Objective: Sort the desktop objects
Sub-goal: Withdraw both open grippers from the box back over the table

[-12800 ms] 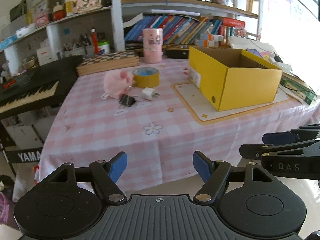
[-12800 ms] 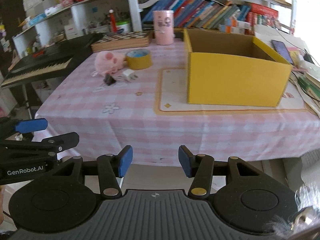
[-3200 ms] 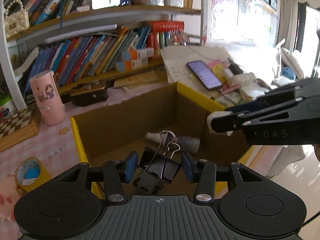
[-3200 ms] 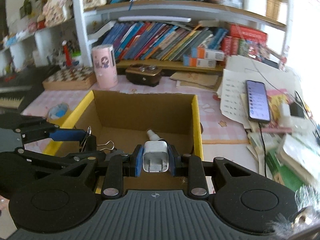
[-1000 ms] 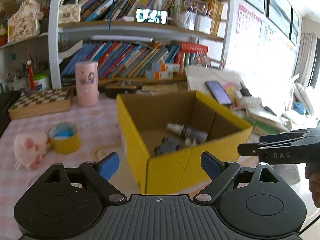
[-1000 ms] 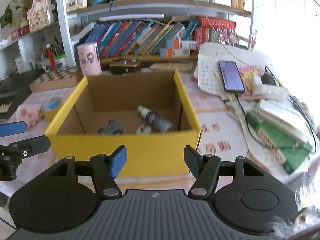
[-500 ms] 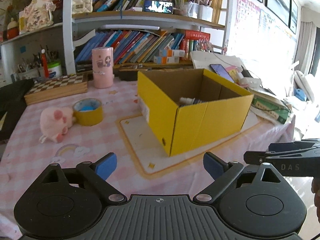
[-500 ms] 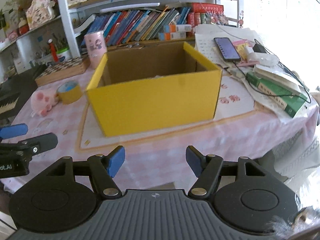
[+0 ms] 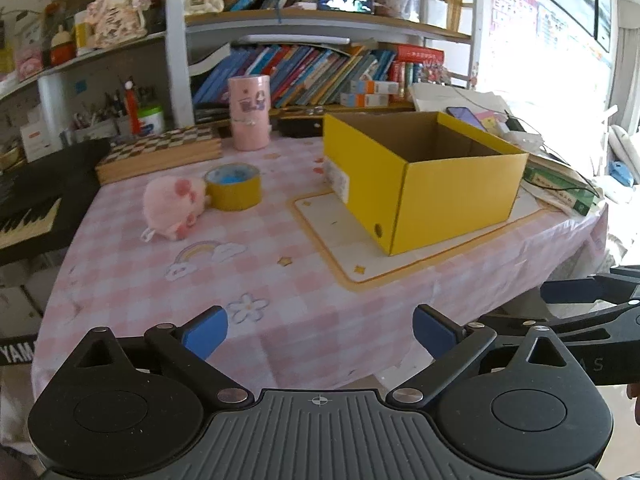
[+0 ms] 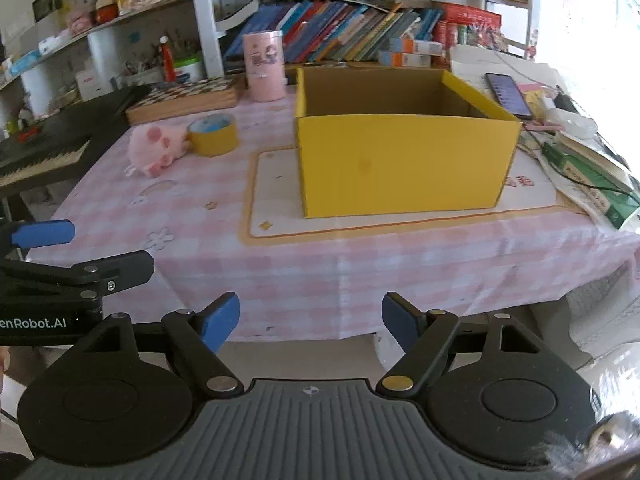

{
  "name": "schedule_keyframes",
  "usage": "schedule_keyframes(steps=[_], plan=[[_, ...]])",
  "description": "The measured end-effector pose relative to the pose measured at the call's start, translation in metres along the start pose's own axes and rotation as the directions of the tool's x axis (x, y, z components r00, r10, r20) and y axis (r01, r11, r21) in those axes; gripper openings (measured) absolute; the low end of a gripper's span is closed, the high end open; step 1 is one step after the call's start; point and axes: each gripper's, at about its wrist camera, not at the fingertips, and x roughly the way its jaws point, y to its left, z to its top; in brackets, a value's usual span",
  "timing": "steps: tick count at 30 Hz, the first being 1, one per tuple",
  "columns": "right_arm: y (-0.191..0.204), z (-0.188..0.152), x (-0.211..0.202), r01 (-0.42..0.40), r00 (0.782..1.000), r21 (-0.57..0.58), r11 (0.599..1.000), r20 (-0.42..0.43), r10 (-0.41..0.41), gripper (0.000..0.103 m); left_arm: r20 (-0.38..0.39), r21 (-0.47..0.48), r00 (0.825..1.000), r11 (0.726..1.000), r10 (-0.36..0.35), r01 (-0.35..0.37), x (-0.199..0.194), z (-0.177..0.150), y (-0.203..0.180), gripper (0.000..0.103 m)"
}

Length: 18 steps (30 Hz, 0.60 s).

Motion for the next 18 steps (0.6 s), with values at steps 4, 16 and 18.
schedule_keyframes(steps=[4,16,18], plan=[[0.014,-0.002,0.002,-0.023,1.0,-0.007,1.0,-0.008,0.023,0.077,-0.009,-0.009,1.0,1.0,0.026,-0.026,-0.007,-0.007,0.011,0.101],[0.053,0.004,0.009,-0.092,0.996,-0.051,0.994,0.003,0.092,0.077,-0.005,-0.068,0.988,0.986,0.153,-0.153,-0.026,-0.018,0.046,0.101],[0.061,0.005,0.01,-0.099,0.995,-0.063,0.993,0.006,0.1,0.077,-0.008,-0.085,0.986,0.982,0.169,-0.169,-0.027,-0.02,0.053,0.101]])
